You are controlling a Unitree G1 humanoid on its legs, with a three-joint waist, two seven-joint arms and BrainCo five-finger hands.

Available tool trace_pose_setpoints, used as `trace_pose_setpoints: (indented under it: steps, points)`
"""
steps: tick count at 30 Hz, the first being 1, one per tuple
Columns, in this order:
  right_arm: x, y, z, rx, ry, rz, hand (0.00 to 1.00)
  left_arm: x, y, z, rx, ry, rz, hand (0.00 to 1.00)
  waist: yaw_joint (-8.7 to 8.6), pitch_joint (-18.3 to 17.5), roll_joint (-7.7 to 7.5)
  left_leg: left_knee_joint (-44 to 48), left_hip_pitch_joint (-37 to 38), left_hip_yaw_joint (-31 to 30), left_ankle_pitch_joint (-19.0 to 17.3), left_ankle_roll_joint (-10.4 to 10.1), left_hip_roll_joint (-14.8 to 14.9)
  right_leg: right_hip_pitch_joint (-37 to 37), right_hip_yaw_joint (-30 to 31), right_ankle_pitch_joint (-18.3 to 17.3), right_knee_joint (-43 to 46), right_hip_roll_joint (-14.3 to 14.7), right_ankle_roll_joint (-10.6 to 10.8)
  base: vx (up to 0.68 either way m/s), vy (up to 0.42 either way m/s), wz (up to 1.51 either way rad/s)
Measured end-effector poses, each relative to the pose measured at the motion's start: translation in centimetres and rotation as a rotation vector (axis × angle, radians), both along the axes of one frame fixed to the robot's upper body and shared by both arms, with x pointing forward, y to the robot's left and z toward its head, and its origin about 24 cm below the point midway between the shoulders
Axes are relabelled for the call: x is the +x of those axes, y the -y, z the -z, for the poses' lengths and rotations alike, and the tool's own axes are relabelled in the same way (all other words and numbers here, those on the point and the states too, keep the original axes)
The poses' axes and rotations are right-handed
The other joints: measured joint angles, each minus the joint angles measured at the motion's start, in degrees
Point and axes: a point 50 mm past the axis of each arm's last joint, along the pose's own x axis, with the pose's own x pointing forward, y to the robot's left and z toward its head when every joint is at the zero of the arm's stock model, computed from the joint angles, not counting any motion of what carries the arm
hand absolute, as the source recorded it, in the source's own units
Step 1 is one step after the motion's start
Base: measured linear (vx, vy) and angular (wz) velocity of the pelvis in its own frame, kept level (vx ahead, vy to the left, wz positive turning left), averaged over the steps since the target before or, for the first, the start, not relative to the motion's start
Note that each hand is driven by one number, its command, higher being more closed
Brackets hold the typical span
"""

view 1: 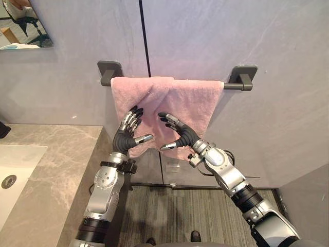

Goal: Organize washtable

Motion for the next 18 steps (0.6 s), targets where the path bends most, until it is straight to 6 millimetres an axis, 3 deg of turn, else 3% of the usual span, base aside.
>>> trace_pose_setpoints:
  steps: [6, 10, 18]
  points:
    - [0.8, 0.9, -0.6, 0.020, 0.011, 0.057, 0.00, 0.3, -0.5, 0.0, 0.017, -0.004, -0.012, 0.00, 0.12, 0.29, -0.46, -0.02, -0.28, -0.27, 0.19, -0.06, 0.03, -0.09, -0.24, 0.05, -0.01, 0.00, -0.07, -0.03, -0.011, 0.03]
    - [1.4, 2.5, -1.3, 0.091, 0.015, 0.135, 0.00, 0.7, -1.4, -0.5, 0.021, 0.008, -0.058, 0.00, 0.11, 0.83, -1.23, -0.26, -0.90, -0.61, 0.54, -0.07, 0.00, -0.61, -0.63, 0.08, -0.01, -0.02, -0.12, -0.03, -0.010, 0.04]
    - [1.8, 4.4, -2.0, 0.220, -0.005, 0.198, 0.00, 0.8, -2.9, -0.6, 0.020, 0.013, -0.140, 0.00, 0.08, 1.00, -1.29, -0.35, -0.91, -0.59, 0.57, -0.07, -0.03, -0.69, -0.63, 0.08, 0.01, -0.03, -0.12, -0.01, -0.002, 0.00]
